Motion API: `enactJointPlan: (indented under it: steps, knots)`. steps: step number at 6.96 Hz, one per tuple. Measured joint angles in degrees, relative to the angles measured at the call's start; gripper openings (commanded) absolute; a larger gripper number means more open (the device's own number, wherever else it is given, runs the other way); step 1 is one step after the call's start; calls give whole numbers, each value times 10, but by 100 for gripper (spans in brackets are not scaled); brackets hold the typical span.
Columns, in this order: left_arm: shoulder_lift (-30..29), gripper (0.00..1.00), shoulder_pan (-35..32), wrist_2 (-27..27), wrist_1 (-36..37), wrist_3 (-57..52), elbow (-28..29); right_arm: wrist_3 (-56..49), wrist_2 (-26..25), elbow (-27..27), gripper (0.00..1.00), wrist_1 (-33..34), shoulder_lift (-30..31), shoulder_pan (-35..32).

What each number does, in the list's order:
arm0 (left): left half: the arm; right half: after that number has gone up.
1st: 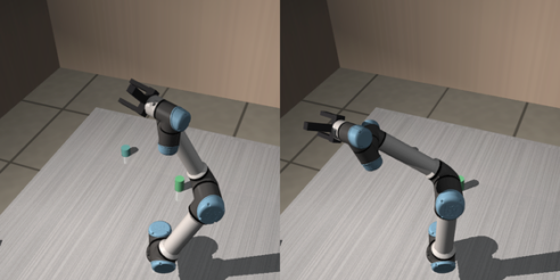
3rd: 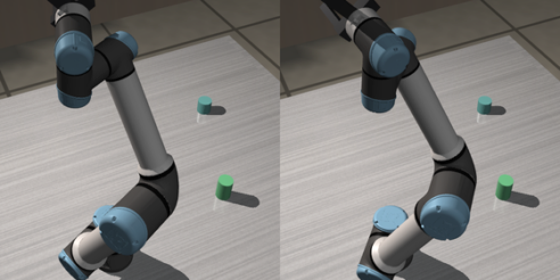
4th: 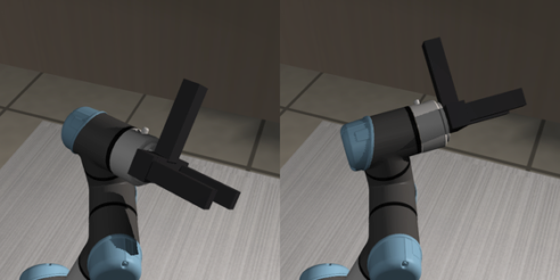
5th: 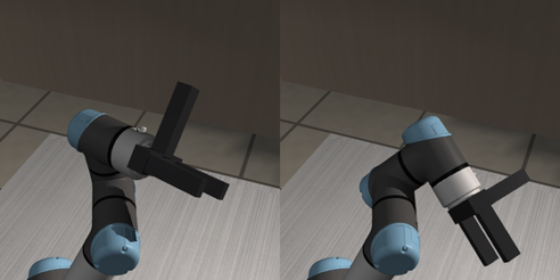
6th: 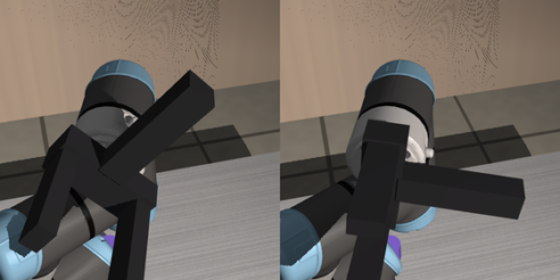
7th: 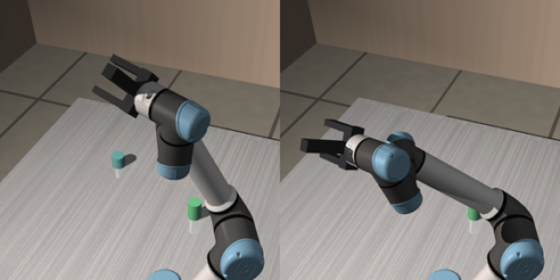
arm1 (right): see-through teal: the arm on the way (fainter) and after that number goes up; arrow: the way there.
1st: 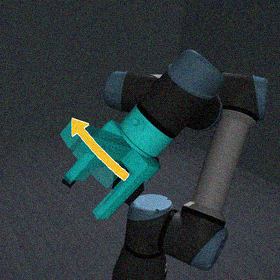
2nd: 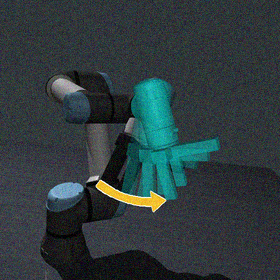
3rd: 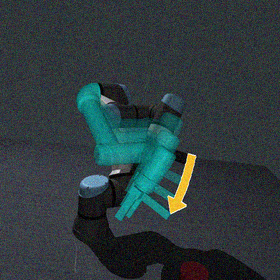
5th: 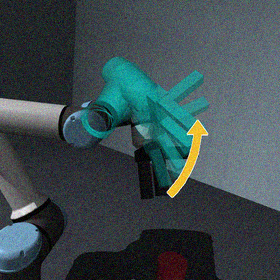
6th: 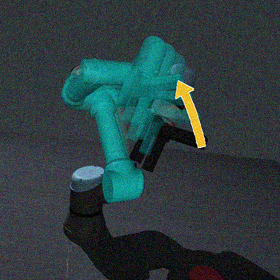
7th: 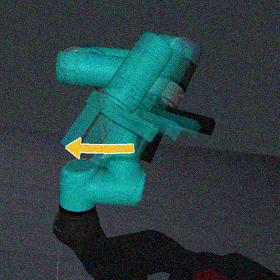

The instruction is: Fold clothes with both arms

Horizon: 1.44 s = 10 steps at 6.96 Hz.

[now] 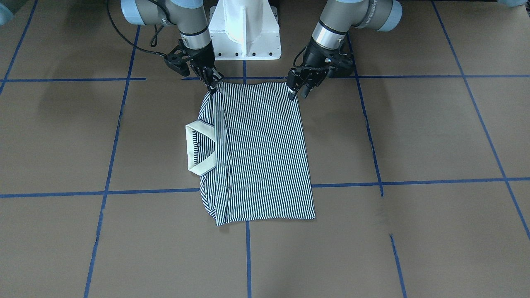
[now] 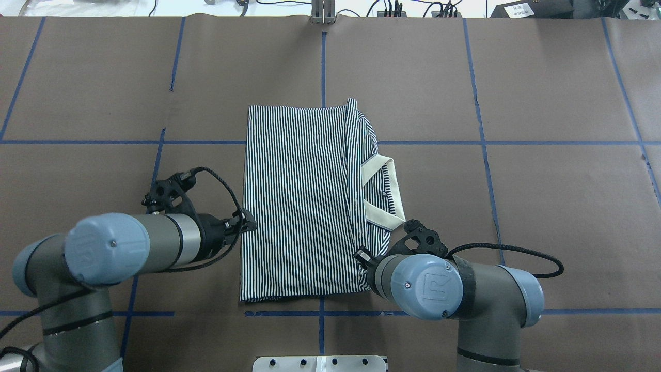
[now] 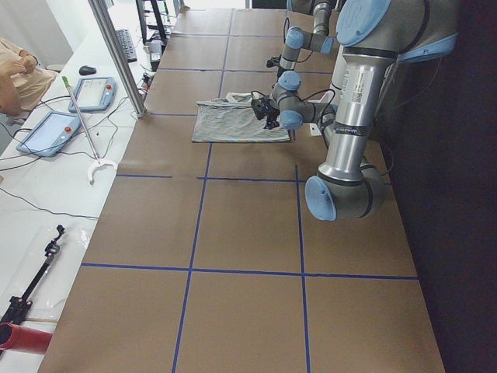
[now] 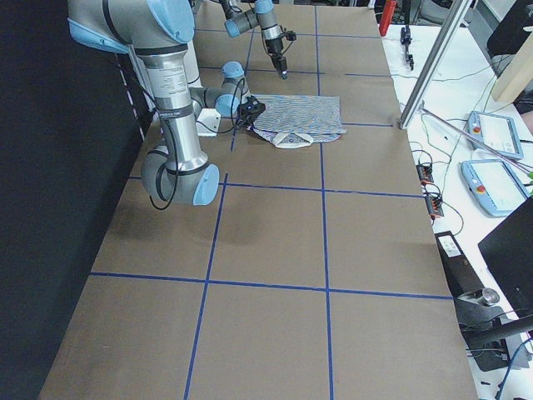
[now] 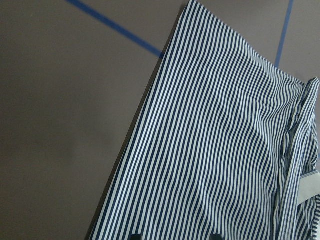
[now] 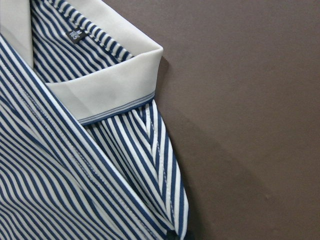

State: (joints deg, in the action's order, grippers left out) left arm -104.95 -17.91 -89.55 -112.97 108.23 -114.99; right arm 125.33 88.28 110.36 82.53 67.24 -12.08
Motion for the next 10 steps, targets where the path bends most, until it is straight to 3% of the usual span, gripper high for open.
enactJointPlan:
  steps: [3,7,9,10]
  knots:
    - [7,57,72,25,33,57,8,1,0,4,0,0,1,1]
    - [6,51,81,26,35,61,31,0,0,5,0,0,4,1]
    - [5,37,85,25,35,61,32,0,0,6,0,0,4,1]
    - [5,24,90,25,35,61,33,0,0,6,0,0,4,2]
